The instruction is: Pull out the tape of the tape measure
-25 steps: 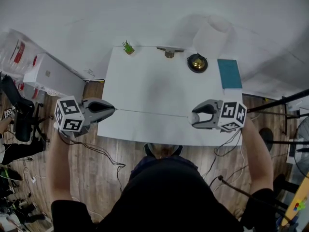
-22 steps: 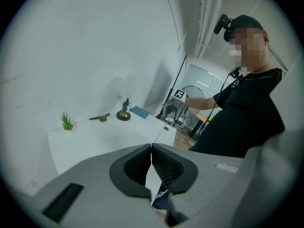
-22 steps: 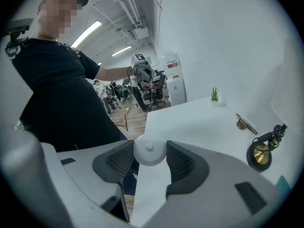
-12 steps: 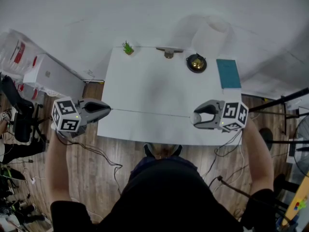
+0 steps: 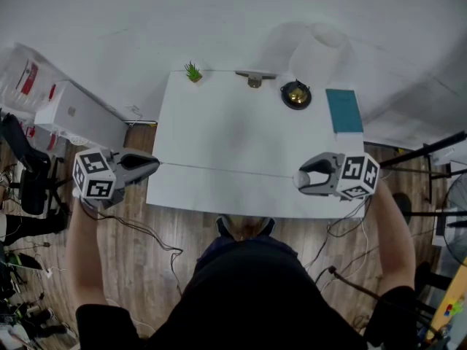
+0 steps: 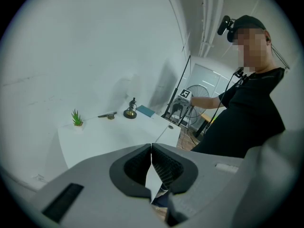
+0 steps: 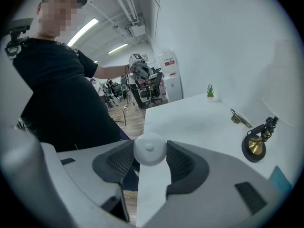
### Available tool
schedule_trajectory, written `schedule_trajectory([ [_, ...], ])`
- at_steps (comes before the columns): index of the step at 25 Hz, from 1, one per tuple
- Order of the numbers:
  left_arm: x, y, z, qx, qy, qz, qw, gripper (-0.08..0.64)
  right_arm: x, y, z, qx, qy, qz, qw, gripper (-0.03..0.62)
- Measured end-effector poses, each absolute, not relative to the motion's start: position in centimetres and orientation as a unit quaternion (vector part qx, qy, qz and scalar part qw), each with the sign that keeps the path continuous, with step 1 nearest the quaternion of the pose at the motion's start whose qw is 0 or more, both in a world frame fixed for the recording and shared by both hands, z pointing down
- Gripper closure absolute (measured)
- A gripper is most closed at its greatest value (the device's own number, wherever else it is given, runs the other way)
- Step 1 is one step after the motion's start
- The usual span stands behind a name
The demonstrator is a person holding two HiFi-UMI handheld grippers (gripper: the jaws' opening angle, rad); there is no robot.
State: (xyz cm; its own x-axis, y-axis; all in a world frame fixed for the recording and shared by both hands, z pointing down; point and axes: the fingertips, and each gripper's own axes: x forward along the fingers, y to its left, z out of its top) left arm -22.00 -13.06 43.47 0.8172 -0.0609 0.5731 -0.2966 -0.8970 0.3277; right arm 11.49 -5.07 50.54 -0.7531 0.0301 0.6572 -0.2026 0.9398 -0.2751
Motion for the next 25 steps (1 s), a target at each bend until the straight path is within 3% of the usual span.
schedule_trajectory([
  [25, -20.3, -13.9, 45.3, 0.931, -0.091, 0.282, 0.214, 0.551, 11.3, -6.9, 51.9, 0.06, -0.919, 0.179, 0.346, 0.371],
])
